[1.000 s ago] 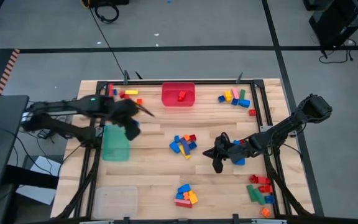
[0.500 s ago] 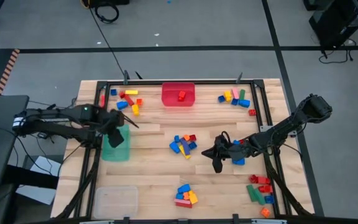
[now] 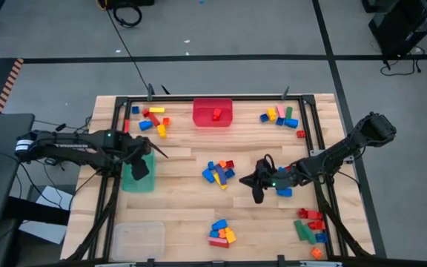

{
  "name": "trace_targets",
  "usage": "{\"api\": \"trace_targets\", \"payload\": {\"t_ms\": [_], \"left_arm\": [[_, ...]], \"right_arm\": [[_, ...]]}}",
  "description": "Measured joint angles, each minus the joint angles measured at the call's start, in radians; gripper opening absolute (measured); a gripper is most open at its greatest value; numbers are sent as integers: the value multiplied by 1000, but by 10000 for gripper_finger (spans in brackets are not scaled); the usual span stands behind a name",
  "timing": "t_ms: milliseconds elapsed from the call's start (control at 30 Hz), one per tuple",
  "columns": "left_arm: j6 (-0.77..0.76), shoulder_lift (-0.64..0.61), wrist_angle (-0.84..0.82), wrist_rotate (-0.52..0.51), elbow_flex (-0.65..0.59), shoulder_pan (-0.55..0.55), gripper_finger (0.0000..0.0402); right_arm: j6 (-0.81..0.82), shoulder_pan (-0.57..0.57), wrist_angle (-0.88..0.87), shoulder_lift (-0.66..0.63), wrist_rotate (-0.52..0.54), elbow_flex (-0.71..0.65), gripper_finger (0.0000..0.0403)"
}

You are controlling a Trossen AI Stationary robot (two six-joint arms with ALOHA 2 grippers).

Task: Sort blocks by size
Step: Put the blue 4 studded building block into the teal bin

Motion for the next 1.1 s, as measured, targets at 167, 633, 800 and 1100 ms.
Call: {"api": "trace_targets", "payload": {"t_ms": [167, 633, 800, 1100], "left_arm": [[-8, 0, 10, 0, 0, 0, 238], [-38, 0, -20, -10, 101, 0, 276], [-72, 0, 16, -69, 218, 0, 271], [-4, 13, 251, -82, 261, -1, 270]], "right_arm": [[0, -18, 18, 0, 1, 0, 16], [0, -23, 23, 0, -10, 0, 18], [-8, -23, 23, 0, -10, 0, 14], [-8, -23, 23, 0, -13, 0, 26]]}}
